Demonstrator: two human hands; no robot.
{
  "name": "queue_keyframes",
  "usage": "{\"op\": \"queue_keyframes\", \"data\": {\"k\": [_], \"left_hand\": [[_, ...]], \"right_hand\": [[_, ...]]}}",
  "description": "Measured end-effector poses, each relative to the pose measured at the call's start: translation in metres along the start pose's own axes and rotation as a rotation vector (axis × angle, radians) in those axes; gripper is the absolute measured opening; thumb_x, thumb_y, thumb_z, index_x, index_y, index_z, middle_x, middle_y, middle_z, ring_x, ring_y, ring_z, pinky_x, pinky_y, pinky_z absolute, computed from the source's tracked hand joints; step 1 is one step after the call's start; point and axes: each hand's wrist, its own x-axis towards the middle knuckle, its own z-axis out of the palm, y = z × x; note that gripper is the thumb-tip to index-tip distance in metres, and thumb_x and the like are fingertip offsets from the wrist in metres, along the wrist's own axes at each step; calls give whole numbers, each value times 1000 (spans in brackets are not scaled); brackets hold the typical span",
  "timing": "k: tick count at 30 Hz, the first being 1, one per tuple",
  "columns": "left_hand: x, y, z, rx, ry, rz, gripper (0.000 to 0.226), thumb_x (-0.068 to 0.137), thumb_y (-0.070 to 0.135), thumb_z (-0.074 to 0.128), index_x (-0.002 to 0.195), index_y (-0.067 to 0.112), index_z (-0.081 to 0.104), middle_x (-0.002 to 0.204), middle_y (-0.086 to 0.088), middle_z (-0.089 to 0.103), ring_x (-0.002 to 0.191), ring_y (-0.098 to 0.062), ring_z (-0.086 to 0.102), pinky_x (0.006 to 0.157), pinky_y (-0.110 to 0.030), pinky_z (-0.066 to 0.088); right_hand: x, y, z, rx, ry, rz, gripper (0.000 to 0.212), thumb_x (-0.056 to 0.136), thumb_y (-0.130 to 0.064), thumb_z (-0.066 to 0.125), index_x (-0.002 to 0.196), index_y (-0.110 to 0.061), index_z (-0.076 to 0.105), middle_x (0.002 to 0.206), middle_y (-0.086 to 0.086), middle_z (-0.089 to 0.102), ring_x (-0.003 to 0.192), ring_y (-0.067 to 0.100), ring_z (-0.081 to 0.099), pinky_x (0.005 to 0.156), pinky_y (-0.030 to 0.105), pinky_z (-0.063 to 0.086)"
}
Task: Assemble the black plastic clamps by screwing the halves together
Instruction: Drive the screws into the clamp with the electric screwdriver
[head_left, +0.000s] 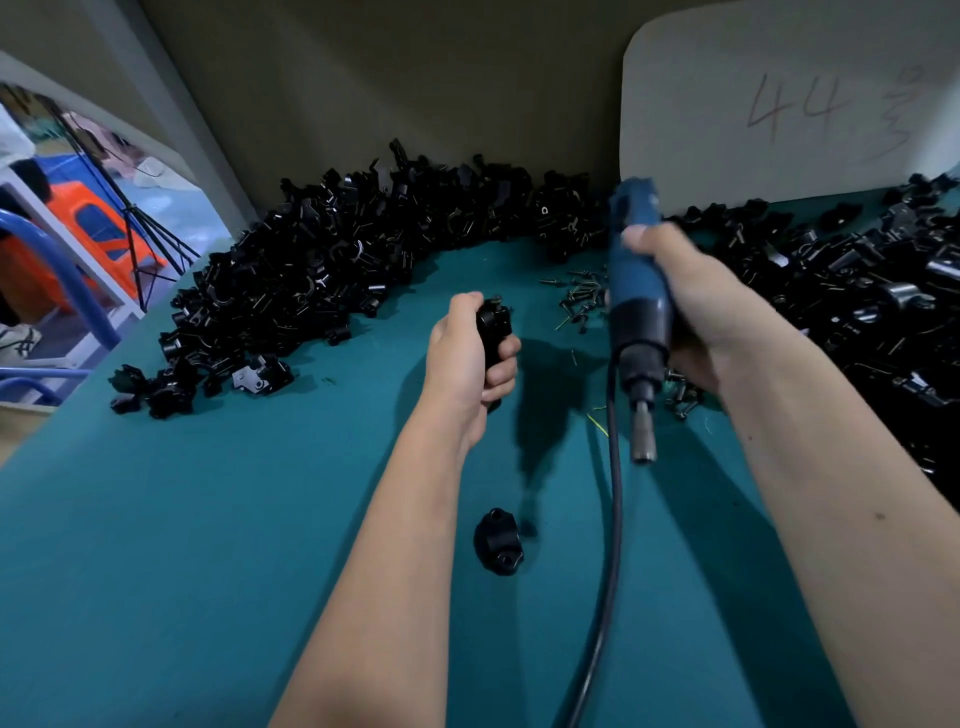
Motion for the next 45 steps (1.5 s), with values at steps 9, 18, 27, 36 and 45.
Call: {"op": "queue_keyframes", "data": {"k": [9, 18, 27, 36, 45], "left_hand": [[3, -6, -3, 390, -35, 139, 19, 93, 36, 49, 84, 20, 45, 62, -5, 53, 41, -14, 26, 39, -18, 20], [11, -9, -1, 683, -193, 115, 23, 84, 40, 52, 77, 21, 41, 55, 4, 42, 39, -11, 27, 37, -19, 21], [8, -7, 2, 865, -239, 169, 38, 80, 39, 51, 86, 2, 47, 65, 0, 49, 47, -11, 33, 44, -26, 25], [5, -5, 5, 923, -240, 207, 43, 78, 40, 49, 86, -2, 48, 73, -4, 54, 59, -15, 39, 54, -32, 31], [4, -5, 4, 908, -240, 229, 23, 79, 39, 51, 77, 17, 49, 66, 1, 49, 55, -13, 37, 53, -30, 30]], "right_hand": [[-1, -12, -5, 822, 110, -114, 25, 95, -27, 73, 95, -14, 51, 70, 0, 58, 56, 13, 54, 59, 26, 50], [-9, -28, -6, 743, 261, -420, 28, 97, -26, 66, 99, -15, 41, 65, 1, 49, 51, 16, 44, 52, 27, 41], [-15, -23, 0, 734, 238, -421, 27, 98, -21, 61, 81, -19, 40, 62, 0, 44, 49, 15, 39, 51, 26, 37], [-18, -23, 0, 721, 234, -441, 23, 96, -13, 52, 78, -17, 39, 63, 0, 40, 50, 15, 36, 51, 27, 36], [-17, -20, 3, 709, 229, -461, 23, 94, -12, 54, 77, -17, 39, 63, 0, 40, 50, 15, 37, 51, 27, 37]]}}
